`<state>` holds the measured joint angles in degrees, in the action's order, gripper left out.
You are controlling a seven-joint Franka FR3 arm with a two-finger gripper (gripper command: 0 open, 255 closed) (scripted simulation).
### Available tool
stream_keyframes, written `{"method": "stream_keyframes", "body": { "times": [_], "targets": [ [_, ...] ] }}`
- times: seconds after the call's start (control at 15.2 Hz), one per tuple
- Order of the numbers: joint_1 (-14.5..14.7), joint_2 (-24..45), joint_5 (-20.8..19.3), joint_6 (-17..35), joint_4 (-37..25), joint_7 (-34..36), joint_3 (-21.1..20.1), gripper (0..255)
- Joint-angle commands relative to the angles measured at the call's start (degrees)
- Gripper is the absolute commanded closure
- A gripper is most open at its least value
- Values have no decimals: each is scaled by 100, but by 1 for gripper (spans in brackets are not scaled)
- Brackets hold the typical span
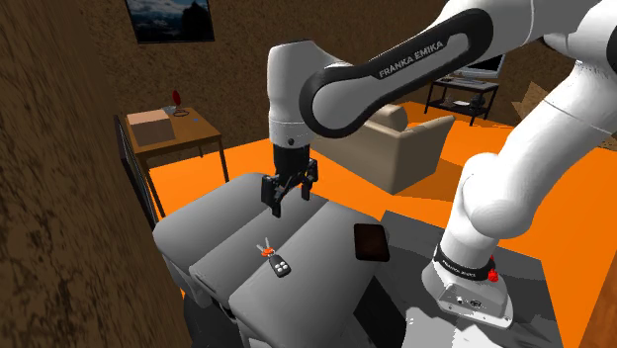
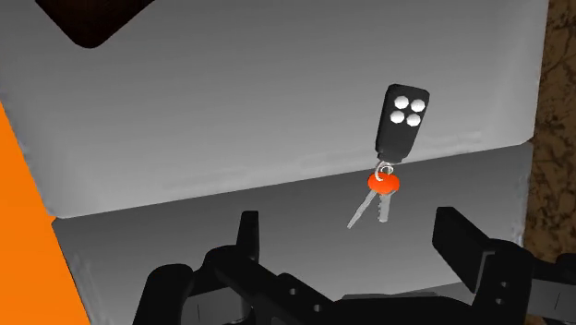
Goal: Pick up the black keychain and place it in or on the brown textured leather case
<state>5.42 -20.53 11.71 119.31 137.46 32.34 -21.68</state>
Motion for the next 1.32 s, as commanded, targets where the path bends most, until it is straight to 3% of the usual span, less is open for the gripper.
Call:
{"method": "stream_keyframes", "body": {
  "times": [0.0,0.33,0.86,1.25],
  "targets": [
    [18,389,-45,233,-100,283,-209,0],
    [67,1446,-371,737,-453,1044,-650,0],
    [88,1876,-564,1371,-209,1213,-715,0],
    [89,1876,-564,1371,-209,1213,-714,0]
  ]
}}
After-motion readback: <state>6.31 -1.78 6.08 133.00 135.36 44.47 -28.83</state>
